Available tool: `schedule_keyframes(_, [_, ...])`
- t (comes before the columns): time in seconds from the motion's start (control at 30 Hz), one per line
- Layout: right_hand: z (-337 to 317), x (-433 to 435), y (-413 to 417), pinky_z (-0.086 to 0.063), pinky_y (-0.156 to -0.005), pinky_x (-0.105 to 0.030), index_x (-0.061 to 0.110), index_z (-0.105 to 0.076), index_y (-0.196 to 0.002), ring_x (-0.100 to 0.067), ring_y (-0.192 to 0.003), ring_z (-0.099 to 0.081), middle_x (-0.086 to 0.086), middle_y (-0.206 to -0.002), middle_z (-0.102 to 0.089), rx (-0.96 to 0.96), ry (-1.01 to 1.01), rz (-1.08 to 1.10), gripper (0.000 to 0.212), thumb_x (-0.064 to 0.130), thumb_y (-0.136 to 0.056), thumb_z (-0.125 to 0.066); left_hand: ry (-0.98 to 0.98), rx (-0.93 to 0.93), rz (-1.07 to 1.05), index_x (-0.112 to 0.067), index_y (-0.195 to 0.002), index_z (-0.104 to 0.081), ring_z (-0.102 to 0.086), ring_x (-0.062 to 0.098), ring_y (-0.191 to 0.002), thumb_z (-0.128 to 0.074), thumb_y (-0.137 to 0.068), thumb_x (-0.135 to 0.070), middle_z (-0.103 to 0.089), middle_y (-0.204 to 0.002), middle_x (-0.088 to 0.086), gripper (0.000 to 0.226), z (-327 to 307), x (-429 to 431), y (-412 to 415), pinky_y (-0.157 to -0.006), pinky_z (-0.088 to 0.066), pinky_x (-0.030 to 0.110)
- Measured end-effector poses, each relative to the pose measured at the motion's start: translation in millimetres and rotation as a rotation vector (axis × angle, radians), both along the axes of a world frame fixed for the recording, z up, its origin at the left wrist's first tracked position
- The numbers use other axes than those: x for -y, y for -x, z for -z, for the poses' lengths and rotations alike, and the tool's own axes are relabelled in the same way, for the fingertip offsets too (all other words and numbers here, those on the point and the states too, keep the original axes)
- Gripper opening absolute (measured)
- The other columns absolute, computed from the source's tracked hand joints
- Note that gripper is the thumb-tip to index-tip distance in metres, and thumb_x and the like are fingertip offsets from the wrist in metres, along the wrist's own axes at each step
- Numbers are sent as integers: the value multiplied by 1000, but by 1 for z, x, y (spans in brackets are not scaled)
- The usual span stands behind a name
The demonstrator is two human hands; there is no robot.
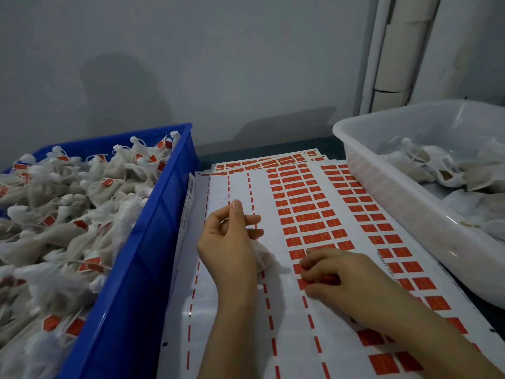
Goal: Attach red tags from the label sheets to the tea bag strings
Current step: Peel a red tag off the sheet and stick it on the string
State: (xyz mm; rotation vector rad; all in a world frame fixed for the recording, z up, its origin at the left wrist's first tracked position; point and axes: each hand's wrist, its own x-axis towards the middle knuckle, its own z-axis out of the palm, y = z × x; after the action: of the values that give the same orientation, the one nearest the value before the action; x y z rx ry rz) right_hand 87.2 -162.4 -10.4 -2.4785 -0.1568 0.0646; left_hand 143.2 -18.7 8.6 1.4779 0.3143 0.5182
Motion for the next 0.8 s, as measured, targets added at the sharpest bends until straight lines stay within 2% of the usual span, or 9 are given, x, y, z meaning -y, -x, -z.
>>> schedule_keyframes(0.07, [-3,0,0,-31,-76,-1,35,-64,-110,12,-85,-43,33,-103,-41,-39,12,-10,32,39,-79,-68,-9,0,2,-36,-76,-60,-65,-4,-61,-56,-90,-37,-64,-68,-30,14,0,0,0,-45,-47,9])
schedule_keyframes(0.17, [-4,-4,2,-39,-90,-12,35,-62,-107,6,-93,-47,29,-114,-46,-45,9,9,31,41,-77,-70,-18,-4,-3,-37,-76,-59,-65,-4,-60,-56,-91,-38,-64,-67,-29,15,0,0,0,-50,-49,13])
schedule_keyframes(0.37, [1,-9,7,-36,-76,-6,41,-52,-92,7,-89,-49,30,-104,-46,-16,-19,-22,24,42,-76,-70,-3,-1,0,-36,-77,-60,-65,-5,-61,-56,-90,-38,-65,-68,-29,14,0,0,1,-43,-45,6])
schedule_keyframes(0.43, [3,-9,8,-32,-73,-2,38,-58,-99,8,-90,-48,27,-109,-49,15,15,-56,20,41,-81,-65,4,2,1,-35,-78,-61,-65,-4,-61,-56,-90,-38,-65,-69,-28,14,0,0,2,-42,-45,6])
schedule_keyframes(0.53, [3,-10,7,-24,-70,4,32,-61,-113,8,-99,-46,25,-120,-51,70,92,-112,26,41,-89,-53,15,7,-3,-35,-77,-61,-65,-4,-61,-56,-90,-37,-65,-67,-27,13,0,0,1,-42,-43,6])
schedule_keyframes(0.6, [1,-11,6,-20,-79,6,33,-56,-122,7,-110,-44,22,-127,-49,101,134,-145,31,39,-94,-45,18,12,0,-35,-77,-61,-65,-4,-61,-56,-90,-36,-65,-67,-27,14,-1,0,0,-42,-42,5])
schedule_keyframes(0.7, [-1,-13,6,-22,-99,-6,32,-45,-133,2,-118,-43,17,-135,-44,123,211,-189,36,36,-97,-40,22,10,0,-35,-77,-61,-64,-4,-60,-57,-90,-35,-65,-66,-27,14,-1,0,0,-42,-42,5])
schedule_keyframes(0.8, [-1,-13,7,-22,-103,-9,30,-41,-136,0,-119,-44,15,-137,-43,141,273,-222,38,34,-98,-38,18,6,7,-35,-76,-60,-64,-4,-60,-56,-90,-36,-65,-66,-28,14,0,0,0,-41,-43,6])
